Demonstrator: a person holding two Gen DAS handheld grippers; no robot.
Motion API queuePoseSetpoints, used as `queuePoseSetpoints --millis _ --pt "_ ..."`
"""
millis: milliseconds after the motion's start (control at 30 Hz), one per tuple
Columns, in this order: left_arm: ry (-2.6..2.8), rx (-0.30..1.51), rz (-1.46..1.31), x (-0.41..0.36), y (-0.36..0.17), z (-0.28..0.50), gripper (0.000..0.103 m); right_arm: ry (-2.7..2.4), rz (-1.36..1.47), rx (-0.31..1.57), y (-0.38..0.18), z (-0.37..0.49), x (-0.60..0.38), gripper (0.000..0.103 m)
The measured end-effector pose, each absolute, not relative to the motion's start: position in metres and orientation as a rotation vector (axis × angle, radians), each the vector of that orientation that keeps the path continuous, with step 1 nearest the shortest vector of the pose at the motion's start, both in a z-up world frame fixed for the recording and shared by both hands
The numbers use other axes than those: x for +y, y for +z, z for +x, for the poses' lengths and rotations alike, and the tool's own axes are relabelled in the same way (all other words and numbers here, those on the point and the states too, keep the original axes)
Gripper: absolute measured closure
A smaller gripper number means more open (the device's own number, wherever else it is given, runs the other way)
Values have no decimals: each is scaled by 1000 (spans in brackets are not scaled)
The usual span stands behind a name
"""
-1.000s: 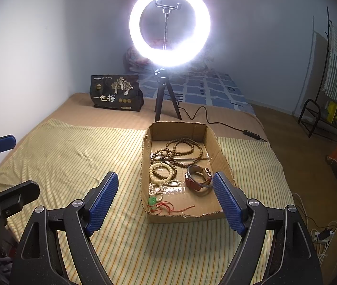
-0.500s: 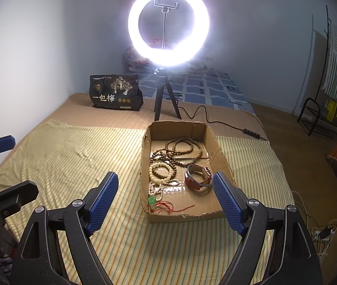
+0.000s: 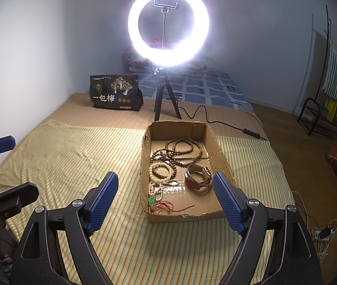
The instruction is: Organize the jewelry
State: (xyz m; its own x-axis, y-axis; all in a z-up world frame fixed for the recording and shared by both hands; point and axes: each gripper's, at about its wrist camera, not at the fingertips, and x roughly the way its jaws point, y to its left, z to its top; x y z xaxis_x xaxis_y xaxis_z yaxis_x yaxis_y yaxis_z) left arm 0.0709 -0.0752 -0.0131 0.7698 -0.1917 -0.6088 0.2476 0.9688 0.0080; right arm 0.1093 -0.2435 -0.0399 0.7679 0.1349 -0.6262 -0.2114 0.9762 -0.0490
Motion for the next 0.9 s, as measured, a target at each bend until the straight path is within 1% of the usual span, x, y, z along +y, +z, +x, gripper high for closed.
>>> queuePoseSetpoints --millis 900 --pt "-243 649 91 -77 -11 71 1 188 -115 676 -43 108 -242 21"
